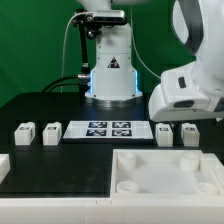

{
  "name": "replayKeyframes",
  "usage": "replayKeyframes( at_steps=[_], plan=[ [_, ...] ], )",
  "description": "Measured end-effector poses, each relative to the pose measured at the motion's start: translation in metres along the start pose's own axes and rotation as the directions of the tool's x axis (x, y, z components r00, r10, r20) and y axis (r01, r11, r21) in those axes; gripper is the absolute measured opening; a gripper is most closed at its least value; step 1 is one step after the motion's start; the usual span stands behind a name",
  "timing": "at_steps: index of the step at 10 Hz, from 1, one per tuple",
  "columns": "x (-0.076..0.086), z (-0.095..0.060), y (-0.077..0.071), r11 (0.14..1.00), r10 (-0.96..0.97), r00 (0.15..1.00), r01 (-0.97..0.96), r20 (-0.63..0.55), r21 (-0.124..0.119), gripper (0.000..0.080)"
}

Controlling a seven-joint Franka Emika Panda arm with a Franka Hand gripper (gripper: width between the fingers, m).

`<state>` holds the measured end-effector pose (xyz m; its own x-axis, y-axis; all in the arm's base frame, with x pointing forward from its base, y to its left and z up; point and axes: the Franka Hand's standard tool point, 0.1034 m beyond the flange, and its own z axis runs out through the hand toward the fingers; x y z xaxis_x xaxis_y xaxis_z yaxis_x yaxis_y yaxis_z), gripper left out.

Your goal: Assemble one leg

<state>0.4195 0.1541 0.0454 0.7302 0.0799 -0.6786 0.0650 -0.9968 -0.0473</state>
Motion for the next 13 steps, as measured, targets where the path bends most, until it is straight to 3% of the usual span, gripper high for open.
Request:
replayKeyframes(
  at_steps=[2,7,10,11,12,13],
  plan=[
    [0.001,0.003,-0.001,1.0,0.017,1.0,-0.017,0.0,0.0,0.0649],
    [-0.003,0.045,-0.012,0.999,0.043,0.999,-0.043,0.01,-0.013,0.0649],
    [-0.001,0.05,-0.013,0.998,0.068,0.997,-0.068,0.025,0.003,0.0649],
    [-0.001,0.05,-0.013,0.998,0.066,0.997,-0.066,0.024,0.003,0.0625],
    [-0.001,0.05,-0.013,0.998,0.066,0.998,-0.066,0.024,0.003,0.0489],
    [-0.001,0.05,-0.013,0.998,0.066,0.997,-0.066,0.024,0.003,0.0489]
  ],
)
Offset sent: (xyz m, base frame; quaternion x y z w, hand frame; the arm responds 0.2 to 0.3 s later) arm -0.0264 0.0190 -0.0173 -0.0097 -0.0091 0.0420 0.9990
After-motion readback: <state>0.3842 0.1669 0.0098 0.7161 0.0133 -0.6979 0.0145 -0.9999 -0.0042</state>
